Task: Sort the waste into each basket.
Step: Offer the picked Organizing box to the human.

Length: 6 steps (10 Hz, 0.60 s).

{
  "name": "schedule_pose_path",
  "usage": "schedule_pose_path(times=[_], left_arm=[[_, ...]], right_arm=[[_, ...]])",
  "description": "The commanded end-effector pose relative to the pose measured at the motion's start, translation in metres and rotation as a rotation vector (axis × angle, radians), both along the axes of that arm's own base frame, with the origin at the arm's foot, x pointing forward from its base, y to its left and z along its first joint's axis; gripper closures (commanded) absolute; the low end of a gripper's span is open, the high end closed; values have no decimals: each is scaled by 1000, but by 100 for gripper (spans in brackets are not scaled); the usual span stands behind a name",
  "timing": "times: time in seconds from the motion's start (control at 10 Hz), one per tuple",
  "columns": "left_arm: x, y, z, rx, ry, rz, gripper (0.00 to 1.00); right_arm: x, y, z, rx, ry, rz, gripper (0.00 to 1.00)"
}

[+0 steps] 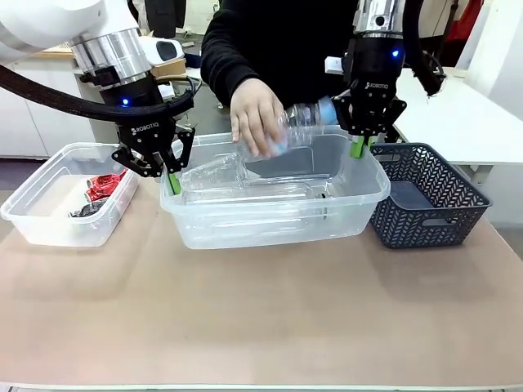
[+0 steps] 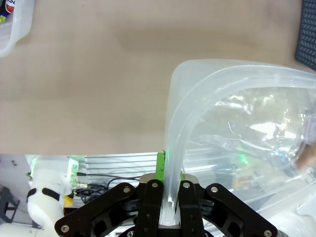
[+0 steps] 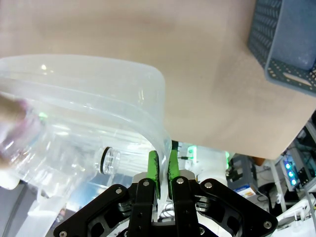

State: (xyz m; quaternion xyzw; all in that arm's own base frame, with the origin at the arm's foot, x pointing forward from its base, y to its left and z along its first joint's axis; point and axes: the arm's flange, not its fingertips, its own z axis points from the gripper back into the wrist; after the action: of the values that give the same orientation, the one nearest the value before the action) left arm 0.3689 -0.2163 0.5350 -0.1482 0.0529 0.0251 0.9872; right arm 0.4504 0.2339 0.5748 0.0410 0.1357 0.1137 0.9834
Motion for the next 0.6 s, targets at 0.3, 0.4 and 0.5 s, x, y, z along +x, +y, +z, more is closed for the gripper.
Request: schedule_pose_path(times=[0.3,0.4,0.5], left_arm=[[2,0,3,2,-4,5,96],[2,0,3,2,-4,5,96],[2,0,3,2,-4,5,96]], right_arm=[[1,-1,4,13,-9,39,90],[1,-1,4,13,-9,39,90],[1,-1,4,13,-9,39,90]])
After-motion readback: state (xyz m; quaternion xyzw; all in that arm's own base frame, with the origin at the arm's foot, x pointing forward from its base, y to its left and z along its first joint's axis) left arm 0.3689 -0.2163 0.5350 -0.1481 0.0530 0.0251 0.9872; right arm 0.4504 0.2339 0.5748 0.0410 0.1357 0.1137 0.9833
